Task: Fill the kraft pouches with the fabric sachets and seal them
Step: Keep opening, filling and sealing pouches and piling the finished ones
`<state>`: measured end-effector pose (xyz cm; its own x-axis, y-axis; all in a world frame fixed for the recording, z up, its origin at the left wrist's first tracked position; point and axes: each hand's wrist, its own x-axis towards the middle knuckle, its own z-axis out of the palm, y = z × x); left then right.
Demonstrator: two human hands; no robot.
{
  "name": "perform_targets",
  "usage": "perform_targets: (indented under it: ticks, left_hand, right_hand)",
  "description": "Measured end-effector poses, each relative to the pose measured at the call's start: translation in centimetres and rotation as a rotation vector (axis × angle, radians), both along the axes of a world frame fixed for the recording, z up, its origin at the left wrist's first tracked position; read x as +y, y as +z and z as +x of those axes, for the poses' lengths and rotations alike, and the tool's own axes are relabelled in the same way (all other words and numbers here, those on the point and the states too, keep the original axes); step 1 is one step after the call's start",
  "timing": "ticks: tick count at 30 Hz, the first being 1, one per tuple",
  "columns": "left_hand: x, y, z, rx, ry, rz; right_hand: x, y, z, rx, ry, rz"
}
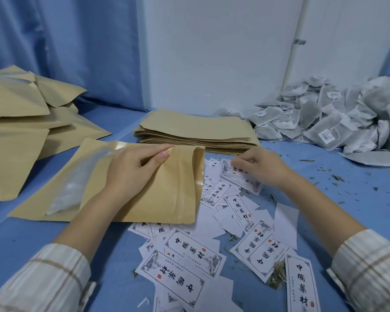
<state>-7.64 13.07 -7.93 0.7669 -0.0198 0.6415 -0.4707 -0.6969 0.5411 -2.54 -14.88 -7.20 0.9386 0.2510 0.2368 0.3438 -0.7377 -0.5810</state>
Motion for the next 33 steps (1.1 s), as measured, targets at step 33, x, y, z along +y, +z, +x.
perform_targets:
  ticks: [33]
  left_hand:
    - [0.0,0.3,-0.4,0.0,0.009,-0.006]
  right_hand:
    - [1.2,1.7,-2.4,0.48,0.204,0.269]
